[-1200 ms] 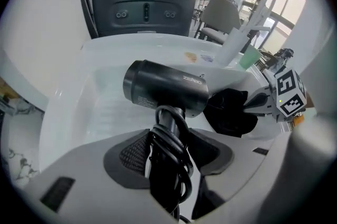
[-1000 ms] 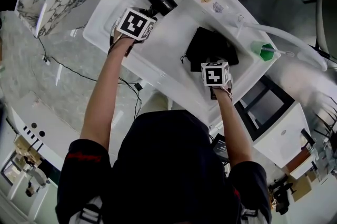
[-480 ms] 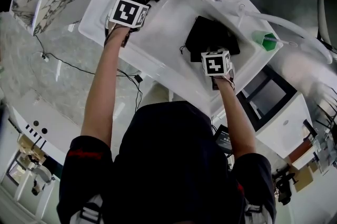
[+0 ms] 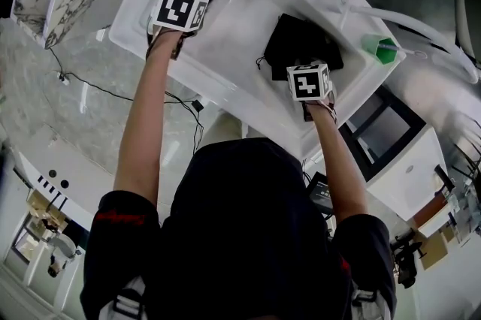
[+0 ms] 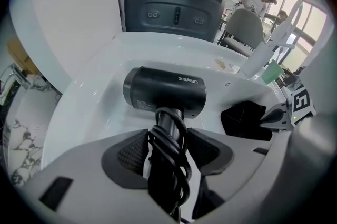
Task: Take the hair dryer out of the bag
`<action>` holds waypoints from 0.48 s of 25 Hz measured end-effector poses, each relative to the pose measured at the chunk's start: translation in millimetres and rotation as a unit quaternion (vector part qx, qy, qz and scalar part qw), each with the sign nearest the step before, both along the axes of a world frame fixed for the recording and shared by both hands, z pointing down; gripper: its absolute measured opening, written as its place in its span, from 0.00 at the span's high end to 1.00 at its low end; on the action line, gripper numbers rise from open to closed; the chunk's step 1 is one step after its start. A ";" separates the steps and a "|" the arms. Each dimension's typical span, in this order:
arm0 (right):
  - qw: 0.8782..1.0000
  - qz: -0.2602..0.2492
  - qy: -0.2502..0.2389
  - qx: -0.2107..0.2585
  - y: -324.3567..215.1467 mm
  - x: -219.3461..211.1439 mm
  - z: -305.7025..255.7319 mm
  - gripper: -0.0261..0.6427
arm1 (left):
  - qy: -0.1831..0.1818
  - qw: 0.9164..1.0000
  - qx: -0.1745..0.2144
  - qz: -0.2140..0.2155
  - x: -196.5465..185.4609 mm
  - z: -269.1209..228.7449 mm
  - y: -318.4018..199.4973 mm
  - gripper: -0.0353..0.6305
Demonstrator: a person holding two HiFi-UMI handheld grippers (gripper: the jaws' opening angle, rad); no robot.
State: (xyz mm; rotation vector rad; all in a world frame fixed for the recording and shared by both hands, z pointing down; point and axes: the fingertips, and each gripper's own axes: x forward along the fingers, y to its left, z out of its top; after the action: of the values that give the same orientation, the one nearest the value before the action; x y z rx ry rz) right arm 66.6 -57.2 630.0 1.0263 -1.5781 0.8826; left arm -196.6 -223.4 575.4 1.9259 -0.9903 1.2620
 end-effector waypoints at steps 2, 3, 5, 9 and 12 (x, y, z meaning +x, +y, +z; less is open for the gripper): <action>1.000 0.000 -0.001 0.001 -0.5 -0.1 -0.5 0.90 | -0.003 1.000 0.005 0.001 0.6 0.1 -0.1 0.60; 1.000 0.000 -0.001 0.001 -0.3 -0.6 -1.3 0.90 | -0.005 1.000 0.010 0.002 0.7 -0.2 0.2 0.60; 1.000 0.000 -0.003 0.002 -0.1 -0.7 -2.8 0.90 | -0.011 1.000 0.023 0.004 0.5 -1.4 0.2 0.60; 1.000 0.008 -0.012 0.006 -1.6 -1.2 -4.8 0.90 | -0.030 0.998 0.054 0.000 -3.8 -5.1 -0.3 0.58; 1.000 0.015 -0.021 0.007 -2.7 -0.8 -6.3 0.90 | -0.021 0.998 0.065 -0.005 -3.0 -6.0 4.3 0.58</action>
State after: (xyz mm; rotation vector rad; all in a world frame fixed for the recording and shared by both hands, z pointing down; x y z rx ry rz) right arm 65.8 -59.9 623.7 1.0503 -1.6101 0.9191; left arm -199.5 -219.1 569.4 1.9961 -1.1263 1.2659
